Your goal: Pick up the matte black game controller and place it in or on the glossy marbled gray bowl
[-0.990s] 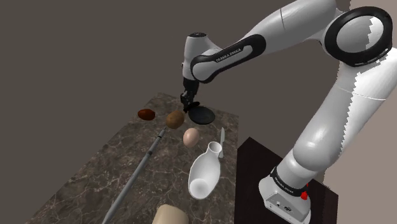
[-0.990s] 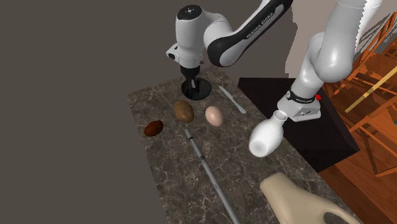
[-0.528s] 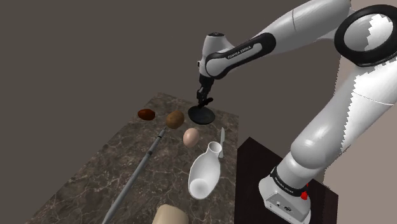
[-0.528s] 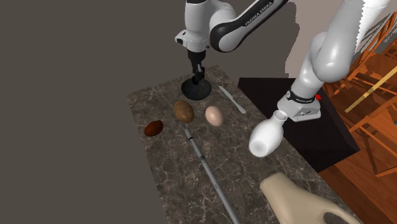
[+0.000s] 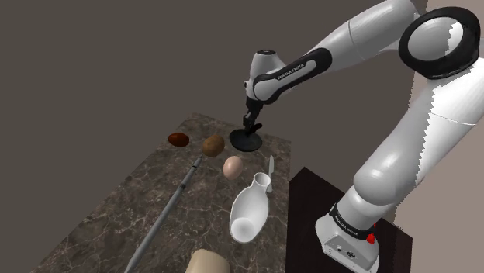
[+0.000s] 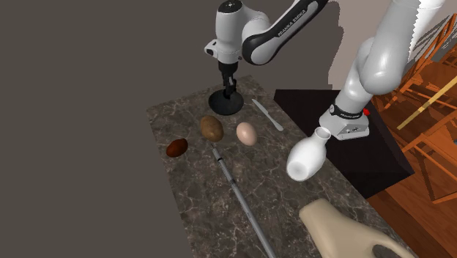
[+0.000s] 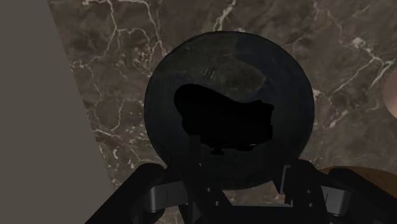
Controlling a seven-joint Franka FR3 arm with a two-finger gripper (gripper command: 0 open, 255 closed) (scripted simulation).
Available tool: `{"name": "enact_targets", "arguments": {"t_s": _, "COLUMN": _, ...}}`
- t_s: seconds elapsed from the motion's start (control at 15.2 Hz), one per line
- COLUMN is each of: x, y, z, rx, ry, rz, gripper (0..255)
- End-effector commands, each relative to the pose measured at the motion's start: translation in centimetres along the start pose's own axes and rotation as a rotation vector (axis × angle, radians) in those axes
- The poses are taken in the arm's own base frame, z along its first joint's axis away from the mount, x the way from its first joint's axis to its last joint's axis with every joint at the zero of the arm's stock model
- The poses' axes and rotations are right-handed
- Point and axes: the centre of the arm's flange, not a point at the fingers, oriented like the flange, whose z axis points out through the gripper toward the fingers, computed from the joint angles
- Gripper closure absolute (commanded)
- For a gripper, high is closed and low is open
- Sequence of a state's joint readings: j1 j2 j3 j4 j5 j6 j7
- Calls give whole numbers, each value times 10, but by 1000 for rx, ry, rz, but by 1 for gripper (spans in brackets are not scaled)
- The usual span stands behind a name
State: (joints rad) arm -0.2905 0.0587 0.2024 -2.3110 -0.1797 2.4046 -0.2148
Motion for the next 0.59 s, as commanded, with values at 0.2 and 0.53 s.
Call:
{"name": "enact_targets", "arguments": {"t_s": 0.2, "x": -1, "y": -3, "z": 26, "rx": 0, "ry": 1, "rz": 0, "gripper": 255}}
{"name": "enact_targets", "arguments": {"t_s": 0.53, "x": -1, "y": -6, "z": 53, "rx": 0, "ry": 1, "rz": 0, "gripper": 255}}
